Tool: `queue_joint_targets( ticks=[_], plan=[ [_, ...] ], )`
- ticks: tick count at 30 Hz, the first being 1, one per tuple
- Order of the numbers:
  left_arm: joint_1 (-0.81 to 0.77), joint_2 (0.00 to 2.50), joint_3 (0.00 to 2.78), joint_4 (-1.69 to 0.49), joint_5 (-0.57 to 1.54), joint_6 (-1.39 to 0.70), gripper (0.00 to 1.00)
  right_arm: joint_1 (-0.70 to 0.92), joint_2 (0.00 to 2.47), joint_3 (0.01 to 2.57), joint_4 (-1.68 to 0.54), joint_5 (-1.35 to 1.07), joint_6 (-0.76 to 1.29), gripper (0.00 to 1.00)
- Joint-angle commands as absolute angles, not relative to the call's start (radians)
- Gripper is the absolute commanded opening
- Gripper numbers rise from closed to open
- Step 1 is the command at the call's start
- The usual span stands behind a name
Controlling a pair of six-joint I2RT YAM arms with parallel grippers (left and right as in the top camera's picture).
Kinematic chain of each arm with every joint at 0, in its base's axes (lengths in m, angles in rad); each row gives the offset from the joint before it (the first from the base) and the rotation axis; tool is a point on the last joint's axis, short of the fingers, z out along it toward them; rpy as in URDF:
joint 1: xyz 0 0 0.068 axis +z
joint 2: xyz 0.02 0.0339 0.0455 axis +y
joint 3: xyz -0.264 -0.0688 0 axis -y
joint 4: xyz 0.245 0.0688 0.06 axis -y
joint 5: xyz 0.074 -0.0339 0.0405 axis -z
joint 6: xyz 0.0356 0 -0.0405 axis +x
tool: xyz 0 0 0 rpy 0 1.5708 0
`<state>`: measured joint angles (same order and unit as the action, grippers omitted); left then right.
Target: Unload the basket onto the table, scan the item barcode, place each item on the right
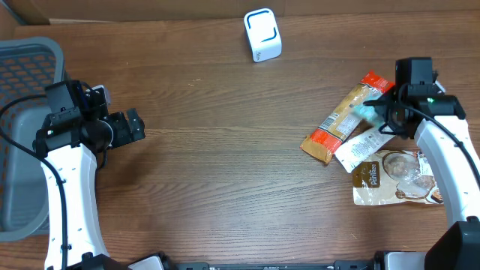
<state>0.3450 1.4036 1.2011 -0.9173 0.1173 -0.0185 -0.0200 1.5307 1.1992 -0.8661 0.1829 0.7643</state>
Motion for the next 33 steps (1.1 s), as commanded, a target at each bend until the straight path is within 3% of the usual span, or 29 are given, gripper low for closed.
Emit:
queue_joint_targets(
  ticks=[1,5,9,11,17,25,33],
  plan=[
    [0.344,1.402,1.207,-0.916,0.123,0.0,1.0,-0.028,1.515,1.198,-0.879,0.152,0.73,0.67],
    [0.344,1.402,1.207,-0.916,0.123,0.0,1.0,-0.028,1.515,1.199,-0.92,0.115,0.646,0.83],
    [0.344,1.402,1.207,-0.916,0.124,0.0,1.0,-0.027,1.494,1.208,-0.965,0.006,0.523,0.89],
    [0.344,1.402,1.207,-0.916,0.124,0.0,1.0,-0.027,1.472,1.223,-0.982,-0.065,0.447,1.0],
    [0.344,1.402,1.207,-0.916,0.124,0.0,1.0,-0.027,1.352,1.295,-1.086,-0.291,0.195,1.0],
    [0.344,1.402,1.207,-0.916,0.124,0.0,1.0,-0.027,1.09,1.369,-1.268,-0.264,0.182,1.0],
    [0.344,1.402,1.207,-0.916,0.124,0.0,0.99,-0.027,0.941,1.368,-1.29,-0.264,0.185,1.0]
  ],
)
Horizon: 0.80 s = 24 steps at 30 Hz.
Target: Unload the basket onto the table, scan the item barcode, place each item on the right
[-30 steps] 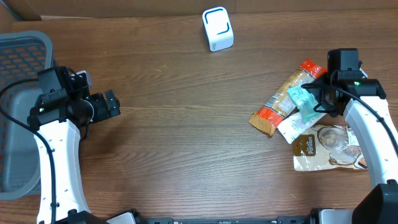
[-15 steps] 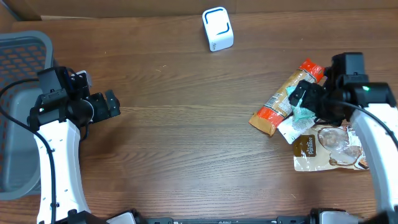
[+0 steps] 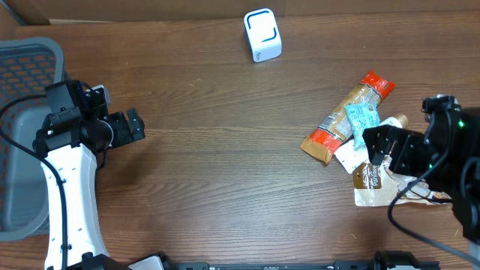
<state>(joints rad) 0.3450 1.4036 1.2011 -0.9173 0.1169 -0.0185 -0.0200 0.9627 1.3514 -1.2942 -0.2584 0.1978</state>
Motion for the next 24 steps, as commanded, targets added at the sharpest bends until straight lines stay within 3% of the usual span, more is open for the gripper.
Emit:
queue_joint_targets(
  ticks=[1,16,24],
  plan=[
    [0.344,1.402,1.207,-0.916,0.124,0.0,0.99,-0.027,0.937,1.368,-1.29,-0.263,0.185,1.0],
    [0.344,1.402,1.207,-0.916,0.124,0.0,1.0,-0.027,0.987,1.356,-1.289,-0.263,0.185,1.0],
    [0.344,1.402,1.207,-0.916,0.124,0.0,1.0,-0.027,0.881,1.206,-1.195,-0.208,0.178,1.0]
  ],
)
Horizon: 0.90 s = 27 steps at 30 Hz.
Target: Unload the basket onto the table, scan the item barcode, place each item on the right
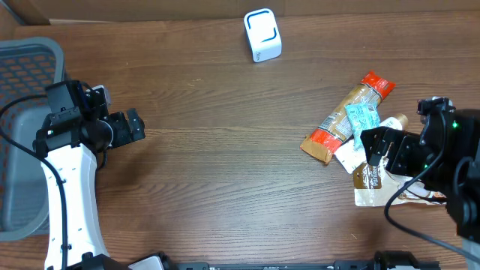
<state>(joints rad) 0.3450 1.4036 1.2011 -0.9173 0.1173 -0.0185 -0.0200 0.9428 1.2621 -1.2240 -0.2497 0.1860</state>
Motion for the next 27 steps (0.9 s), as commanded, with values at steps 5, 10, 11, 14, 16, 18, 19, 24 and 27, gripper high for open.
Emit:
queue_joint_targets(
  ticks=[5,10,11,14,16,18,19,24,27],
  plan=[
    [0.344,1.402,1.207,-0.916,0.124,0.0,0.99,0.012,0.754,1.058,-1.016,-0.156,0.178,1.0],
    [0.344,1.402,1.207,-0.916,0.124,0.0,0.99,0.131,0.604,0.9,-0.776,-0.039,0.175,1.0],
    [0.344,1.402,1.207,-0.916,0.123,0.0,1.0,0.149,0.574,0.865,-0.736,-0.017,0.175,1.0],
    [0.344,1.402,1.207,-0.916,0.123,0.0,1.0,0.162,0.511,0.783,-0.653,-0.008,0.174,1.0],
    [0.344,1.402,1.207,-0.916,0.124,0.0,1.0,0.162,0.471,0.724,-0.595,-0.002,0.174,1.0],
    [0.344,1.402,1.207,-0.916,0.124,0.0,1.0,0.163,0.432,0.664,-0.529,0.0,0.174,1.0],
    [0.344,1.402,1.207,-0.916,0.124,0.0,0.99,0.163,0.413,0.633,-0.491,0.0,0.174,1.0],
    [0.344,1.402,1.207,-0.916,0.124,0.0,0.99,0.163,0.3,0.458,-0.264,-0.001,0.174,1.0],
    [0.344,1.402,1.207,-0.916,0.124,0.0,1.0,0.163,0.24,0.367,-0.16,0.0,0.174,1.0]
  ],
)
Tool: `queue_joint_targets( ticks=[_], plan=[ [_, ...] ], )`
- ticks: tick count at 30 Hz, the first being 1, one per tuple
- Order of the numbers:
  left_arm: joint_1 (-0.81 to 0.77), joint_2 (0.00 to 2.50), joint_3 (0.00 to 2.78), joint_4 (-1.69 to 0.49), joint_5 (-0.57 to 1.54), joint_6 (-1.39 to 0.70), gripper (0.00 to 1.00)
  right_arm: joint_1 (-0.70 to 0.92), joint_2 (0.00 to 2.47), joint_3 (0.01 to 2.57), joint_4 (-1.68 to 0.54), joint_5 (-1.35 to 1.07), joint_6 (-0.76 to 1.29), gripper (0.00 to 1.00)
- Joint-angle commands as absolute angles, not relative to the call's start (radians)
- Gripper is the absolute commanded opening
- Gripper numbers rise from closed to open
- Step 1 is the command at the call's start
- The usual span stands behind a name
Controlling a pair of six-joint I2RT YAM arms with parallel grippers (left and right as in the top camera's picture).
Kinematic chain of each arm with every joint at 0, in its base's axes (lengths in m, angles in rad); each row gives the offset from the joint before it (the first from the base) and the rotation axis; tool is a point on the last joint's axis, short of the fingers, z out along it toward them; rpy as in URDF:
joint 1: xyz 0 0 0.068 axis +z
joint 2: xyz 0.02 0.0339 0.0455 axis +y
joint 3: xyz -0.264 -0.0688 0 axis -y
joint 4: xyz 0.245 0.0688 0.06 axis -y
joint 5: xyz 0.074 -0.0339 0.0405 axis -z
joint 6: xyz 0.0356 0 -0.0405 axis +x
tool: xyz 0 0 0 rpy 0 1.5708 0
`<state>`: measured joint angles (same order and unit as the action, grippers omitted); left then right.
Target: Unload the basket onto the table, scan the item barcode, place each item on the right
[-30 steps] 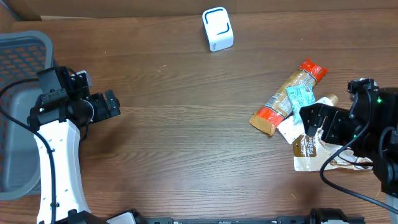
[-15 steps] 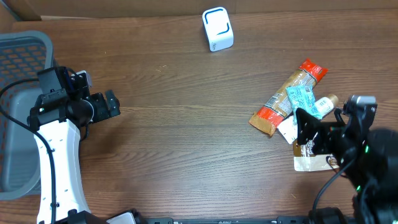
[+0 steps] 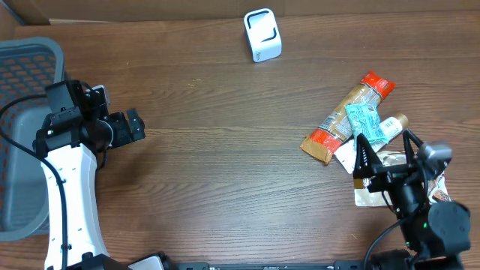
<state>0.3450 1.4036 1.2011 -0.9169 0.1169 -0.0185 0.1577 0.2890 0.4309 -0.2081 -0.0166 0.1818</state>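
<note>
The scanner (image 3: 262, 34), a white box with a blue outline, stands at the far middle of the table. At the right lies a pile of items: an orange and tan bar (image 3: 341, 120), a teal packet (image 3: 366, 118) on top of it, a white tube (image 3: 354, 152) and a brown pouch (image 3: 375, 187). My right gripper (image 3: 386, 159) hovers over the tube and pouch, its fingers (image 3: 361, 154) spread wide, open and holding nothing. My left gripper (image 3: 126, 126) hangs at the left, far from the items, and looks open and empty.
A grey mesh basket (image 3: 34, 56) fills the left edge, just behind the left arm. A cardboard wall runs along the far edge behind the scanner. Brown wood table (image 3: 225, 165) lies between the two arms.
My right arm has turned. Its gripper lay to the right of the tube pointing left; now it sits nearer the front edge, fingers spread wide over tube and pouch. The items and left arm are unchanged.
At first my right gripper was over the teal packet and the far end of the bar. Then it was back at the right, beside the tube, empty, with the packet in plain sight. It stayed there, and now stands open over the pouch. The left arm never moved.
</note>
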Motion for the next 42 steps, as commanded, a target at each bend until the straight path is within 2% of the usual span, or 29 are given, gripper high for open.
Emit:
queue_joint_targets(
  ticks=[1,13,19,25,32,42],
  plan=[
    [0.344,1.402,1.207,-0.916,0.124,0.0,0.99,0.163,0.223,0.342,-0.137,0.0,0.174,1.0],
    [0.344,1.402,1.207,-0.916,0.124,0.0,1.0,0.163,0.0,0.068,0.074,-0.001,0.175,1.0],
    [0.344,1.402,1.207,-0.916,0.123,0.0,1.0,0.163,0.002,0.006,0.22,0.0,0.175,1.0],
    [0.344,1.402,1.207,-0.916,0.123,0.0,1.0,0.163,0.002,0.008,0.183,-0.001,0.175,1.0],
    [0.344,1.402,1.207,-0.916,0.124,0.0,0.99,0.163,0.002,0.008,-0.089,-0.001,0.175,1.0],
    [0.344,1.402,1.207,-0.916,0.124,0.0,0.99,0.163,0.003,0.008,-0.084,-0.001,0.175,1.0]
  ],
)
